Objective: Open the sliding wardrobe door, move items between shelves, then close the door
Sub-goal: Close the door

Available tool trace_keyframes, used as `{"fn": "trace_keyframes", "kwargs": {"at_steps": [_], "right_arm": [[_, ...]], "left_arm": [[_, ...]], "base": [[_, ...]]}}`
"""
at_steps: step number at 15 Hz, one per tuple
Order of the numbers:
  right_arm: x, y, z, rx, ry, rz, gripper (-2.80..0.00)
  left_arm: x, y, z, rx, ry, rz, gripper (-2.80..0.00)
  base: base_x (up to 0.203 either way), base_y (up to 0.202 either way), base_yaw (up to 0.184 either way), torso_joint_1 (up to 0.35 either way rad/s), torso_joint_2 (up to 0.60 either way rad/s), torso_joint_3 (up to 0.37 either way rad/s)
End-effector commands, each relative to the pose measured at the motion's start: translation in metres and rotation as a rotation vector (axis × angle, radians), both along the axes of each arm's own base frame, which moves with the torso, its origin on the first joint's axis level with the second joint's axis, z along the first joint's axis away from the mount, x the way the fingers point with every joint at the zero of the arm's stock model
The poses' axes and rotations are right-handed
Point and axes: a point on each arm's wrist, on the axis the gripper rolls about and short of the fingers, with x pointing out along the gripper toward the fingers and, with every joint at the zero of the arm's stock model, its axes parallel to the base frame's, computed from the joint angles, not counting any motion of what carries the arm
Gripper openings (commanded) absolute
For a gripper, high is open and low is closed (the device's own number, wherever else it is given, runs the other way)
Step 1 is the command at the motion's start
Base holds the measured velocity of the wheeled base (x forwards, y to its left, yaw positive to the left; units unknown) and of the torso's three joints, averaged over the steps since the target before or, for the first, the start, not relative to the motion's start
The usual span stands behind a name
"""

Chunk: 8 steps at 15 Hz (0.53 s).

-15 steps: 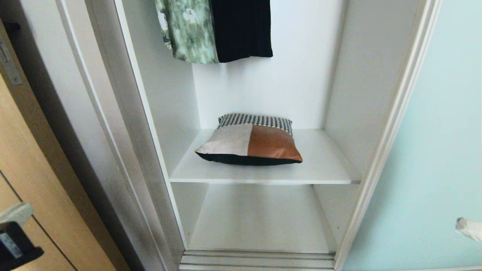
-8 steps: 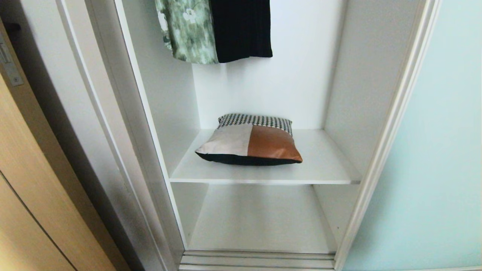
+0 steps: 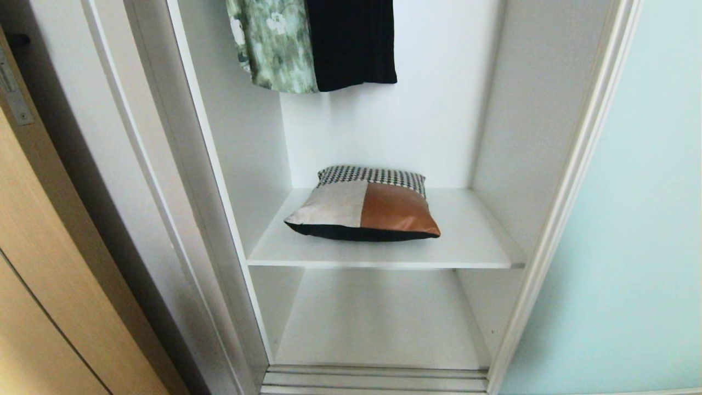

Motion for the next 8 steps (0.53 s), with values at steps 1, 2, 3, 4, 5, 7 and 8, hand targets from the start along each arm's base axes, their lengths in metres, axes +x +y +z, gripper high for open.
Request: {"fn": "trace_keyframes", "kwargs": {"at_steps": [1, 2, 3, 4, 5, 7, 8], "right_arm": [[-0.0063, 0.0, 0.0009, 0.003, -0.032, 0.003, -2.8], [-0.007, 0.0001, 0.001, 0.004, -0.036, 0.001, -2.8], [-0.0066, 0.0, 0.0, 0.004, -0.034, -0.003, -2.8], [-0.0068, 0.0, -0.0001, 0.004, -0.036, -0.004, -2.8], [-0.0075, 0.0, 0.0006, 0.004, -0.041, -0.004, -2.8], [-0.0086, 0.0, 0.0015, 0.002, -0.05, -0.004, -2.8], [-0.0101, 0.0, 0.0063, 0.001, -0.068, -0.007, -2.8]], "left_arm": [[-0.0035, -0.0034, -0.0068, 0.112, 0.019, -0.155, -2.8], [-0.0036, -0.0035, -0.0077, 0.121, 0.03, -0.161, -2.8], [-0.0032, -0.0035, -0.0079, 0.121, 0.021, -0.161, -2.8], [-0.003, -0.0035, -0.0076, 0.121, 0.015, -0.16, -2.8], [-0.0028, -0.0035, -0.0075, 0.121, 0.012, -0.16, -2.8], [-0.0028, -0.0035, -0.0075, 0.121, 0.012, -0.16, -2.8], [-0.0028, -0.0035, -0.0075, 0.121, 0.012, -0.16, -2.8]], "base": [[0.0, 0.0, 0.0, 0.0, 0.0, 0.0], [0.0, 0.0, 0.0, 0.0, 0.0, 0.0], [0.0, 0.0, 0.0, 0.0, 0.0, 0.0], [0.0, 0.0, 0.0, 0.0, 0.0, 0.0], [0.0, 0.0, 0.0, 0.0, 0.0, 0.0], [0.0, 0.0, 0.0, 0.0, 0.0, 0.0], [0.0, 0.0, 0.0, 0.0, 0.0, 0.0]]}}
